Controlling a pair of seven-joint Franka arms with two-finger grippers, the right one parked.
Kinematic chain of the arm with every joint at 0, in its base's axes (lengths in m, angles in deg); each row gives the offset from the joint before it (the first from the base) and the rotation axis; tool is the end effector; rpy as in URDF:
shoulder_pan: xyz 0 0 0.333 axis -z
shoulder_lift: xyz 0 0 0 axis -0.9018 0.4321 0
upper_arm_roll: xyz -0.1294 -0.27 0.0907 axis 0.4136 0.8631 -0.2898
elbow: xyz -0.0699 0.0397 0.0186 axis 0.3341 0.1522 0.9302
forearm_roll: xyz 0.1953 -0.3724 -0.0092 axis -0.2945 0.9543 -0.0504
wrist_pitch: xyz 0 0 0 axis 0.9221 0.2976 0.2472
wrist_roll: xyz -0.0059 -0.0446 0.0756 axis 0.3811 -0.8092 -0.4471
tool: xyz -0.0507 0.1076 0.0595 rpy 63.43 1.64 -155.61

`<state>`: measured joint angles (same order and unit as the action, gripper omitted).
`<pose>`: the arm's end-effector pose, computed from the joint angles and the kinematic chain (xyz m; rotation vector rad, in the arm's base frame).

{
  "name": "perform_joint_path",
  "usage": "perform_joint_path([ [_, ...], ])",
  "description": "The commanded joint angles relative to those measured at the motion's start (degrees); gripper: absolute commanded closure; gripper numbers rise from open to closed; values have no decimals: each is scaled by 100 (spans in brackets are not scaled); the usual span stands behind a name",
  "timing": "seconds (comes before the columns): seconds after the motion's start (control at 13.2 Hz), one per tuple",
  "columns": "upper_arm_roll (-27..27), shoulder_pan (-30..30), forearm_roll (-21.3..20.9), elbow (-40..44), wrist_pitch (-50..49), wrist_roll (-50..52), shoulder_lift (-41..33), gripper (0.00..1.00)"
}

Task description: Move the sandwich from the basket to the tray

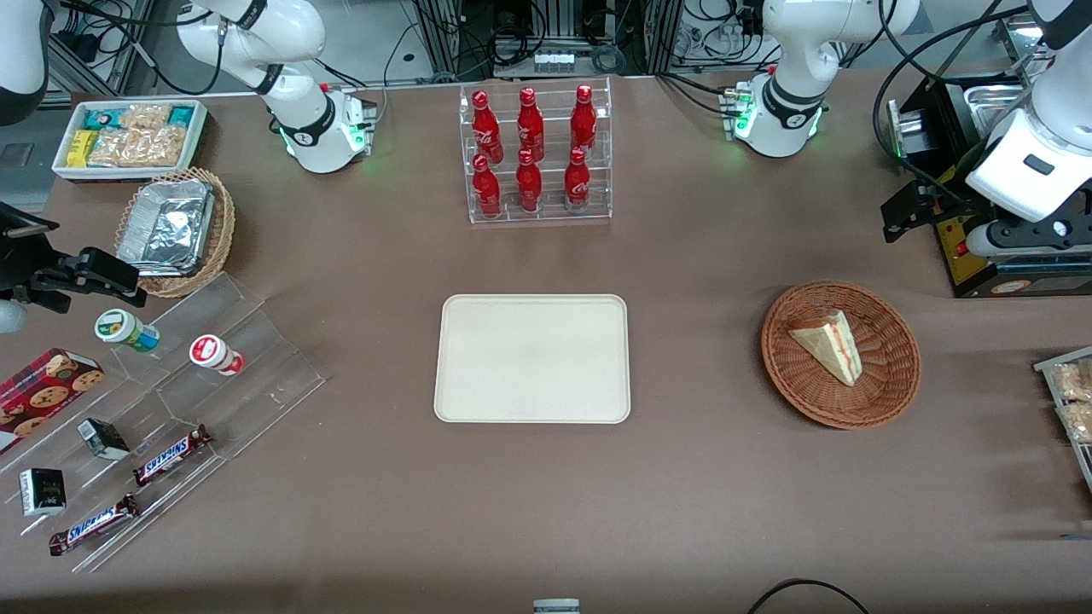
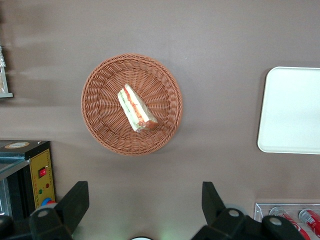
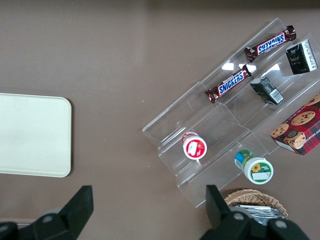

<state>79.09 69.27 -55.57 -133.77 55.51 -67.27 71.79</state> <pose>0.5629 -0.0722 0.6071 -3.1128 -0.0272 0.0544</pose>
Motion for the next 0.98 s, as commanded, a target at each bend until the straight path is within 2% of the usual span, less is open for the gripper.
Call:
perform_joint_path([
  [0.0, -60, 110, -68, 15, -28, 88, -74, 0],
  [0.53, -139, 14, -85, -213, 51, 141, 5, 0],
  [0.91, -587, -4, -59, -554, 533, 844, 470, 0],
])
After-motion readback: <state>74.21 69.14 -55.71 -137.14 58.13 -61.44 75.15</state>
